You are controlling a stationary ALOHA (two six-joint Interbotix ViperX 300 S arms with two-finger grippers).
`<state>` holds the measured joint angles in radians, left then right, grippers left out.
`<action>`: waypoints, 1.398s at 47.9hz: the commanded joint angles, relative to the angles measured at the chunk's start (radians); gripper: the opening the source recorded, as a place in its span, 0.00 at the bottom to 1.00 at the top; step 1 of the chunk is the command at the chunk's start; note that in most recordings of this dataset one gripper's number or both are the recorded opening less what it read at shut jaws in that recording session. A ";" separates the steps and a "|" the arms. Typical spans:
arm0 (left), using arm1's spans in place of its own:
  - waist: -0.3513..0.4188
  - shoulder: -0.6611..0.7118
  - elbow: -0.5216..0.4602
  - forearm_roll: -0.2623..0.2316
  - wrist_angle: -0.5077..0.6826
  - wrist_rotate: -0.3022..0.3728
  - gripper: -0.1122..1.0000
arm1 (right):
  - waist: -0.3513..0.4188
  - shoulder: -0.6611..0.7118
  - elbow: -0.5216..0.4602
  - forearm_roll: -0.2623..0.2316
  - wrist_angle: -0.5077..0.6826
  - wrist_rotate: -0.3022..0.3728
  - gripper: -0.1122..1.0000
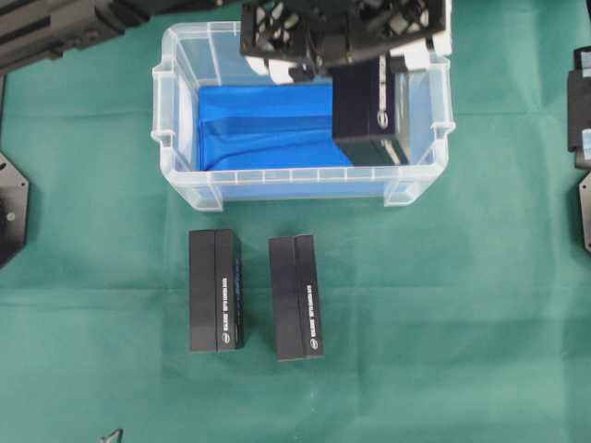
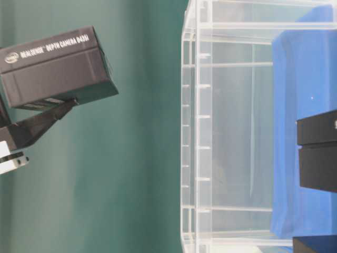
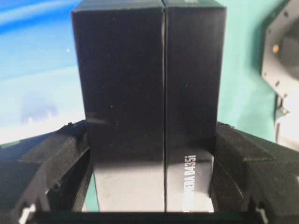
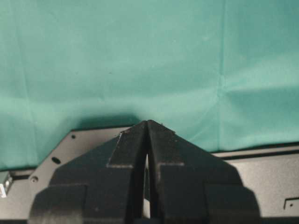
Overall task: Take the box out of the case with the left arm.
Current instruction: 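Lift the right box up out of the case with the left gripper, then carry the box right of the middle box and lower it onto the table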
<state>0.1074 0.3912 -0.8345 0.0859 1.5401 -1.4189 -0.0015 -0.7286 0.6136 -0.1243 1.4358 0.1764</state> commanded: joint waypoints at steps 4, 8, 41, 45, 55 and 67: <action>-0.072 -0.055 -0.006 0.021 -0.006 -0.049 0.66 | -0.002 0.000 -0.011 -0.002 -0.005 0.000 0.10; -0.114 -0.055 0.000 0.034 -0.006 -0.091 0.66 | -0.002 0.000 -0.011 -0.002 -0.005 0.002 0.10; -0.382 -0.052 0.035 0.078 0.003 -0.402 0.66 | -0.002 0.000 -0.011 0.005 -0.003 0.005 0.10; -0.382 -0.051 0.031 0.092 0.003 -0.403 0.66 | -0.002 0.000 -0.011 0.006 -0.002 0.006 0.10; -0.380 -0.052 0.038 0.098 0.003 -0.407 0.66 | -0.002 0.000 -0.011 0.017 0.002 0.008 0.10; -0.376 -0.043 0.083 0.098 -0.006 -0.410 0.66 | -0.002 0.000 -0.011 0.018 0.002 0.008 0.10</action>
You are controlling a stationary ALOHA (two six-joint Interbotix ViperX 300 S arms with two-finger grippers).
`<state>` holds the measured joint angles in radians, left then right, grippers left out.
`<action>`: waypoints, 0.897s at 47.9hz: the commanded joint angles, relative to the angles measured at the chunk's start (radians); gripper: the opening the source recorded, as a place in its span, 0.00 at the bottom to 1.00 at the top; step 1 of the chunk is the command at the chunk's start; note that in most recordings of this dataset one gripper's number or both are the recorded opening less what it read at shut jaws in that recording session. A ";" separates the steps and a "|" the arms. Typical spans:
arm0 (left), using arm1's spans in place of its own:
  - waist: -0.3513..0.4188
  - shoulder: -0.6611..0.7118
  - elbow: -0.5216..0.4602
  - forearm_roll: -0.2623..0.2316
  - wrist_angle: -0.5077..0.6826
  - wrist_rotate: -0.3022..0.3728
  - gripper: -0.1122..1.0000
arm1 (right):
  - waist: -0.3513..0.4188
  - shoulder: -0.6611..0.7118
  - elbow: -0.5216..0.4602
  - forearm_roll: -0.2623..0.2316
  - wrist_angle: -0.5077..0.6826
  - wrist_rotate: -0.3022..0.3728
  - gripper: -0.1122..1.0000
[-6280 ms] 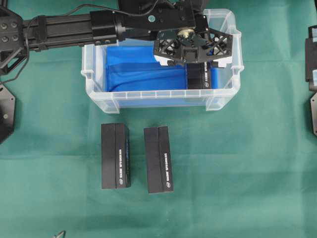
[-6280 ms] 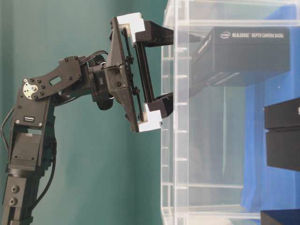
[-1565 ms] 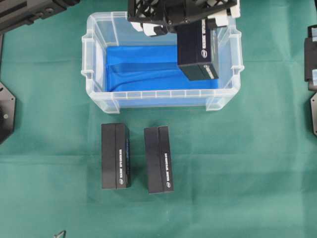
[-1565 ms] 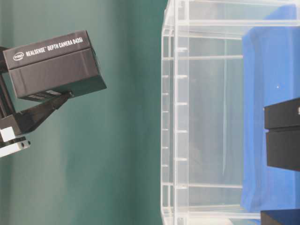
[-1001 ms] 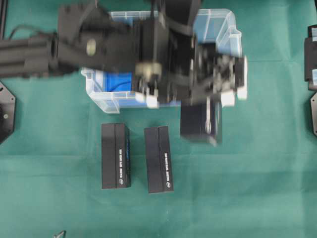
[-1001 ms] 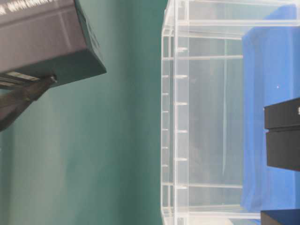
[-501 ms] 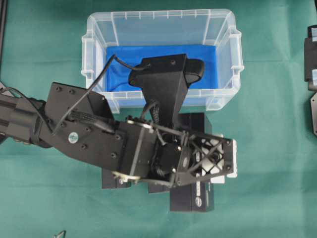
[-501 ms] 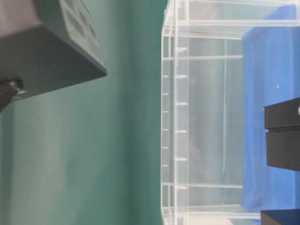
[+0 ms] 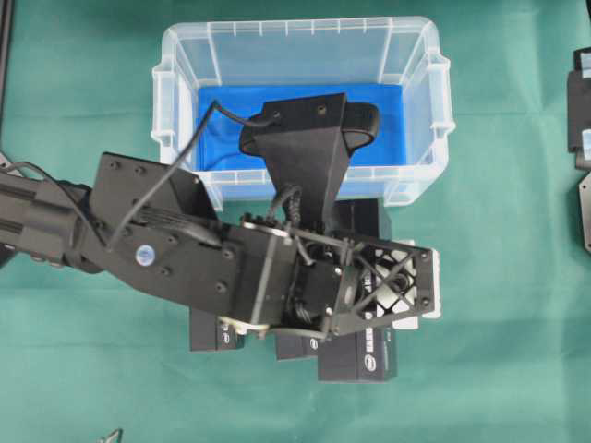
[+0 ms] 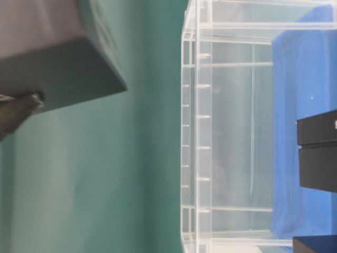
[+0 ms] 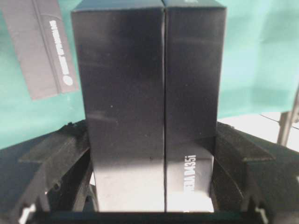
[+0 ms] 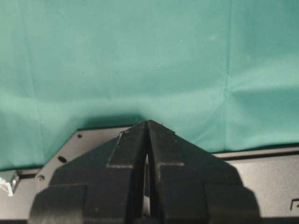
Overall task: Take the box out of the case with the left arm.
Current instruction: 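Carry the box right of the middle box and lower it onto the table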
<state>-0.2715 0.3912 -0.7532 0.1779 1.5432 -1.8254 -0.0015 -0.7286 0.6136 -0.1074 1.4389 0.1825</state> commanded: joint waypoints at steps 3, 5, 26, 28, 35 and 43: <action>0.005 -0.038 0.023 0.006 -0.018 -0.009 0.66 | -0.002 0.000 -0.011 0.002 -0.002 0.002 0.10; 0.006 -0.037 0.038 0.006 -0.025 -0.014 0.66 | -0.002 0.000 -0.011 0.002 -0.002 0.002 0.10; 0.014 -0.031 0.284 0.006 -0.253 -0.048 0.66 | -0.002 0.000 -0.009 -0.002 -0.006 0.000 0.10; 0.014 -0.025 0.302 0.006 -0.288 -0.055 0.66 | -0.002 0.000 -0.009 -0.002 -0.006 0.000 0.10; 0.015 0.002 0.368 -0.002 -0.383 -0.078 0.66 | -0.002 0.000 -0.011 -0.002 -0.003 0.002 0.10; 0.023 0.018 0.402 -0.003 -0.430 -0.081 0.66 | -0.002 0.000 -0.009 -0.002 -0.003 0.002 0.10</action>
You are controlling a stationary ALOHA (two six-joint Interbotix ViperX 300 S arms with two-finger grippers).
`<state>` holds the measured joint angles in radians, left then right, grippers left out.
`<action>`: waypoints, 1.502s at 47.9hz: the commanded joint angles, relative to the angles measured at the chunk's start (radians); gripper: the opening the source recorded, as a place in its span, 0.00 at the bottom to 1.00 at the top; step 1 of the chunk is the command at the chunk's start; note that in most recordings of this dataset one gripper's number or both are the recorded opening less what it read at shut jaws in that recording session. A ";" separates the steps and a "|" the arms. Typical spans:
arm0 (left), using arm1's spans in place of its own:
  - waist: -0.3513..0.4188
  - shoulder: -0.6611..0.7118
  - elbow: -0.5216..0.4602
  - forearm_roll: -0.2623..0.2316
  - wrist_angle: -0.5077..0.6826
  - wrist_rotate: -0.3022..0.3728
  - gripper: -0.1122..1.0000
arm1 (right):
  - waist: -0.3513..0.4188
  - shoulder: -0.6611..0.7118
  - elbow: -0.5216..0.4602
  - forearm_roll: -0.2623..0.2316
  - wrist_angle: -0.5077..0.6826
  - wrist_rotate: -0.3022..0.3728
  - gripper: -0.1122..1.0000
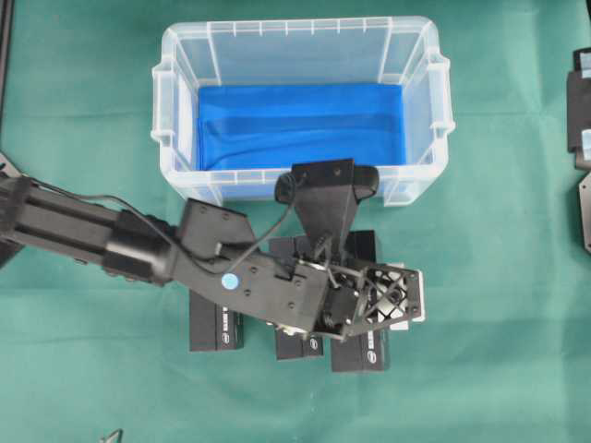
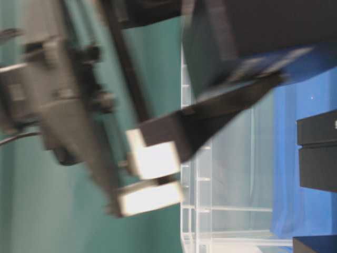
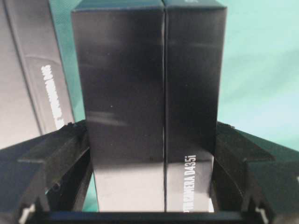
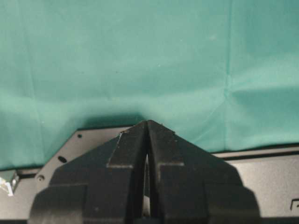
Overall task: Take the box out of the case with the left arm.
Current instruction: 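Carry the box right of the middle box and lower it onto the table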
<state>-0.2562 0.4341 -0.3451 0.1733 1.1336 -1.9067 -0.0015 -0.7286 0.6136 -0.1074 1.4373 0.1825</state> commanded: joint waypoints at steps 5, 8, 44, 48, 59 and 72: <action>0.017 -0.008 0.003 0.000 -0.040 0.003 0.66 | -0.002 0.000 -0.009 -0.002 -0.005 -0.002 0.10; 0.021 0.003 0.009 -0.005 -0.054 0.005 0.66 | -0.002 0.000 -0.009 -0.002 -0.005 -0.006 0.10; 0.046 0.052 0.133 -0.098 -0.287 0.067 0.66 | -0.002 0.000 0.006 -0.025 -0.008 -0.012 0.10; 0.051 0.052 0.129 -0.098 -0.287 0.106 0.66 | -0.002 0.000 0.008 -0.025 -0.008 -0.012 0.10; 0.067 0.061 0.103 -0.098 -0.288 0.150 0.66 | -0.002 0.000 0.009 -0.025 -0.008 -0.012 0.10; 0.075 0.063 0.087 -0.098 -0.288 0.155 0.79 | -0.002 0.000 0.009 -0.025 -0.008 -0.012 0.10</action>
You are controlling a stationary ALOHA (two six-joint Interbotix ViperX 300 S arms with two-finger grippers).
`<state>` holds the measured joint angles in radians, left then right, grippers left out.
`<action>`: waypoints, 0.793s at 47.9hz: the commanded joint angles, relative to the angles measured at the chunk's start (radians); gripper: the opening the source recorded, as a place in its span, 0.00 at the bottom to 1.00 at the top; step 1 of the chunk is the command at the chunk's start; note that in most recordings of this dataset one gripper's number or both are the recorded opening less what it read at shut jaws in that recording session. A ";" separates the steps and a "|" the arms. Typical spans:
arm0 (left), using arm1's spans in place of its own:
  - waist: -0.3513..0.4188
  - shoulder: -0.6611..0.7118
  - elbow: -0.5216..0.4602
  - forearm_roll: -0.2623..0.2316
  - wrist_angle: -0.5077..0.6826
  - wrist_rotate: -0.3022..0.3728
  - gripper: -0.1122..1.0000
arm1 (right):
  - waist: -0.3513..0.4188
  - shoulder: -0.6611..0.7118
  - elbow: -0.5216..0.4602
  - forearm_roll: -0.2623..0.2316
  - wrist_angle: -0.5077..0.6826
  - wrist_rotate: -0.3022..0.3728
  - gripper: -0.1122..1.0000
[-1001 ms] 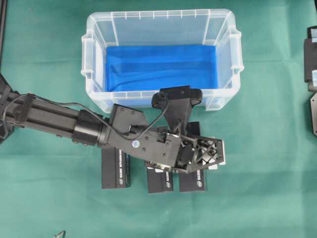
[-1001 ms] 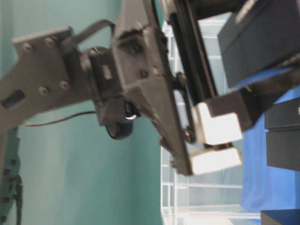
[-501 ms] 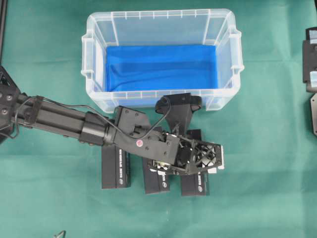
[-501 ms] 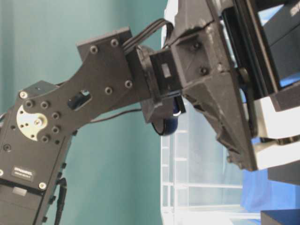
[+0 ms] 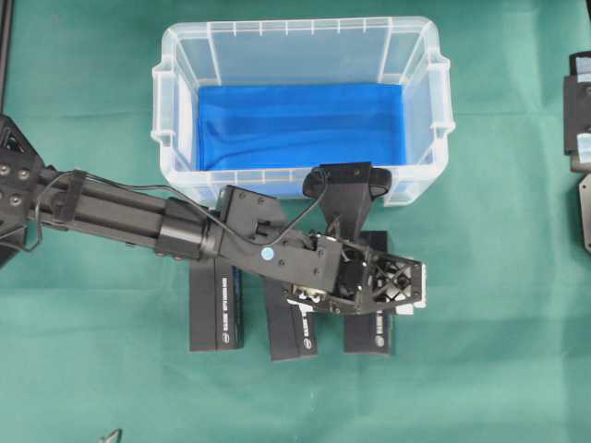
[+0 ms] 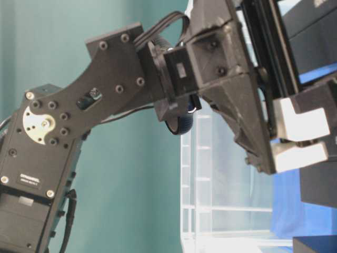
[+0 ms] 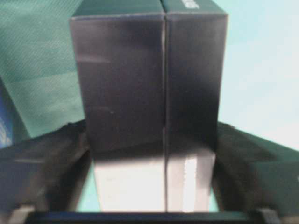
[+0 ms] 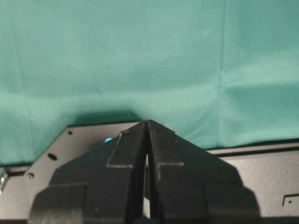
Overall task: Take the box out of the case with the left arm.
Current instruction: 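Carry the box right of the middle box and lower it onto the table, then open the left gripper and lift it off the placed box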
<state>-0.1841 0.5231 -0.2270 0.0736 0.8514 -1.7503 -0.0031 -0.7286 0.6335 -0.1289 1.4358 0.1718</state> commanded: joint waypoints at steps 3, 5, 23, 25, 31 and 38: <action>0.003 -0.025 -0.034 0.002 -0.006 -0.006 0.87 | 0.000 0.000 -0.011 -0.003 -0.006 -0.002 0.10; 0.005 -0.025 -0.035 0.002 -0.005 -0.006 0.87 | 0.000 0.000 -0.011 -0.003 -0.006 -0.002 0.10; 0.018 -0.029 -0.064 0.002 0.017 -0.017 0.85 | 0.000 0.000 -0.011 -0.003 -0.006 -0.002 0.10; 0.020 -0.035 -0.071 0.002 0.026 -0.017 0.85 | 0.000 0.000 -0.011 -0.003 -0.005 -0.002 0.10; 0.026 -0.054 -0.094 0.009 0.072 -0.009 0.84 | 0.000 0.000 -0.011 -0.003 -0.003 -0.002 0.10; 0.029 -0.084 -0.127 0.020 0.147 -0.006 0.84 | 0.000 0.000 -0.011 -0.003 -0.003 -0.002 0.10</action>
<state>-0.1595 0.5123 -0.3114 0.0828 0.9664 -1.7579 -0.0015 -0.7286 0.6335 -0.1289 1.4358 0.1718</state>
